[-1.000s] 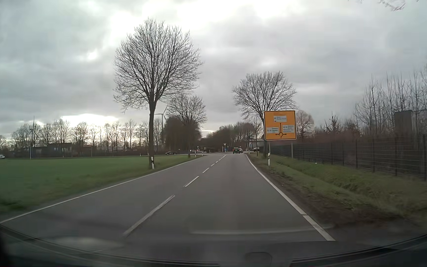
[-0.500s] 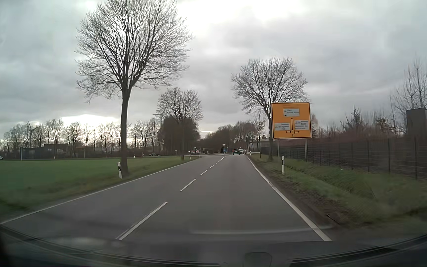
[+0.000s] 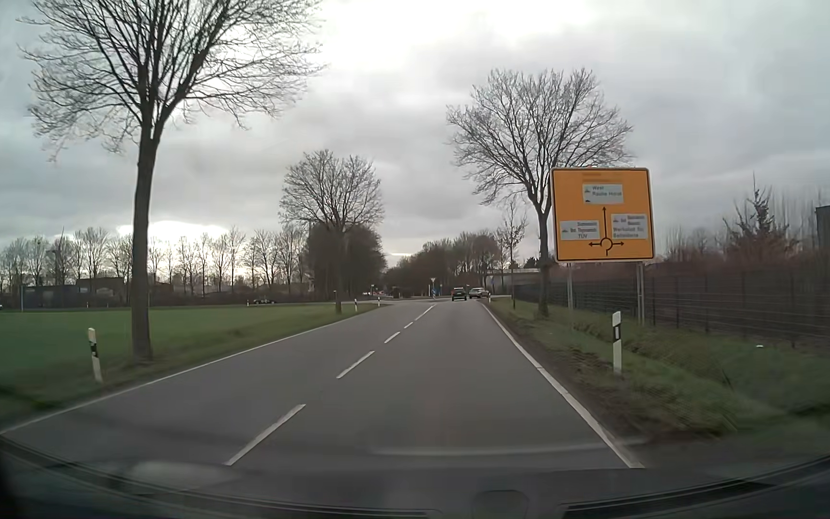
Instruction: Follow the waypoints while adhering to traffic rules and regulations
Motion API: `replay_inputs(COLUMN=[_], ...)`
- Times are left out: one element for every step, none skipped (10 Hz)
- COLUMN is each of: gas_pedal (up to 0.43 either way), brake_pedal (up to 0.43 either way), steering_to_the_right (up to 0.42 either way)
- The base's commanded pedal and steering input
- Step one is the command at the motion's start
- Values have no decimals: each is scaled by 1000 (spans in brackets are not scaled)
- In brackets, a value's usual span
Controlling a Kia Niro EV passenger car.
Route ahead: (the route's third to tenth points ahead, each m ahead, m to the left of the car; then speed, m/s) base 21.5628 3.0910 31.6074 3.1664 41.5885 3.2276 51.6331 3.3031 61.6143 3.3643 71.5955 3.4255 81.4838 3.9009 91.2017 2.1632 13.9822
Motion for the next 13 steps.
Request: replay_inputs(gas_pedal=[189,189,189,177,169,169,169,169,169,169,169,169,169], brake_pedal=[0,0,0,0,0,0,0,0,0,0,0,0,0], steering_to_the_right=[3,3,3,3,3,3,3,3,3,3,3,3,4])
